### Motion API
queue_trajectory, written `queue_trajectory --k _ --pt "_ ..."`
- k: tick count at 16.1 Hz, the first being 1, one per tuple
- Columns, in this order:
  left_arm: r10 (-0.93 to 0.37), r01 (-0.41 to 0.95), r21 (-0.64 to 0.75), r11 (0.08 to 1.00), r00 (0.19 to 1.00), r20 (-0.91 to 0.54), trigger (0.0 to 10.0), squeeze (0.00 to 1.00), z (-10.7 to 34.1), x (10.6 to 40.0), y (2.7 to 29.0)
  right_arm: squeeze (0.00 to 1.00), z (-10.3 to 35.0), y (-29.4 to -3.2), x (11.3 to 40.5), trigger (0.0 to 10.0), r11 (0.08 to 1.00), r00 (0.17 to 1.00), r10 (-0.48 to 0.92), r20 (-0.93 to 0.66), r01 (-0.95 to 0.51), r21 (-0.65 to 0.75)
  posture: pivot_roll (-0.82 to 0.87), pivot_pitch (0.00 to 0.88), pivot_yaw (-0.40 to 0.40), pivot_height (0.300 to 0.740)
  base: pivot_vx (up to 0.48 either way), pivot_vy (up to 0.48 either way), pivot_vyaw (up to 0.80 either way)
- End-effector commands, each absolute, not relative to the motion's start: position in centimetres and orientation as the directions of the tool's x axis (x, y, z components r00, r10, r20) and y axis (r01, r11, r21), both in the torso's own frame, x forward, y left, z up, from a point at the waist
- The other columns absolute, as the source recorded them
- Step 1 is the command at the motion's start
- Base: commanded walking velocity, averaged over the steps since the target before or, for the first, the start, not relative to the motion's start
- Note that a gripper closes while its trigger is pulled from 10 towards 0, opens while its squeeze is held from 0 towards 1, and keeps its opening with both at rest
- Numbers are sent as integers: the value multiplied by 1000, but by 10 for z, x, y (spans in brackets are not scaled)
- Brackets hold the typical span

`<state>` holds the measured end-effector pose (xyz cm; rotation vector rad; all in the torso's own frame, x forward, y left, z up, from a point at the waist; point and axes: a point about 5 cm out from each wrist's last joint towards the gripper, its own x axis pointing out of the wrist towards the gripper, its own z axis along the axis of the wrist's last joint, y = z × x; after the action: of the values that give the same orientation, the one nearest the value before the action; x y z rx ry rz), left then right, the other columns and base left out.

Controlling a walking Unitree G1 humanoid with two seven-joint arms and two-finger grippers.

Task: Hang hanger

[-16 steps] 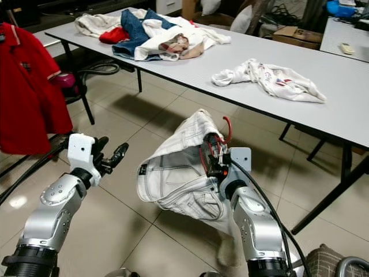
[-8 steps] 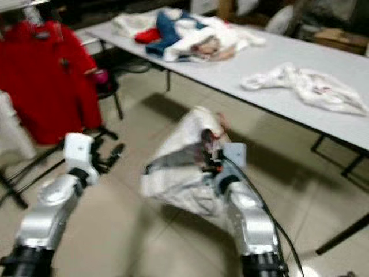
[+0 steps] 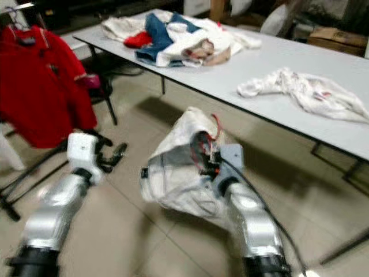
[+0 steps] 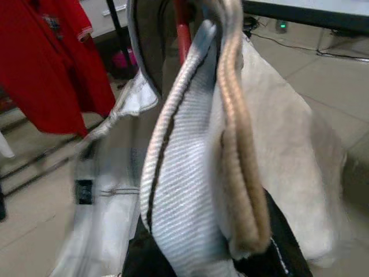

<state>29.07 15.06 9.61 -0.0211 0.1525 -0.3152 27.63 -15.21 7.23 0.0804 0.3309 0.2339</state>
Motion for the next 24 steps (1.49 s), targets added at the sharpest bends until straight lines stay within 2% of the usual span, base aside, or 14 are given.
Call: queue_trajectory --k 1,5,14,24 --pt "-276 276 -20 961 949 -149 10000 0 98 290 164 0 93 -142 284 10000 961 937 273 -217 -255 110 -53 0 26 740 337 0 800" --pt "-272 272 -22 962 951 -149 10000 0 99 290 164 0 93 -142 285 10000 963 939 266 -216 -249 105 -51 0 24 740 340 0 800" --pt "-284 283 -26 959 948 -146 10000 0 100 293 165 0 92 -144 287 10000 971 951 227 -210 -206 117 -57 0 45 740 340 0 0" --pt "-265 263 -34 964 955 -133 10000 0 101 287 167 0 92 -144 288 10000 970 947 239 -216 -222 102 -35 0 0 740 342 0 0"
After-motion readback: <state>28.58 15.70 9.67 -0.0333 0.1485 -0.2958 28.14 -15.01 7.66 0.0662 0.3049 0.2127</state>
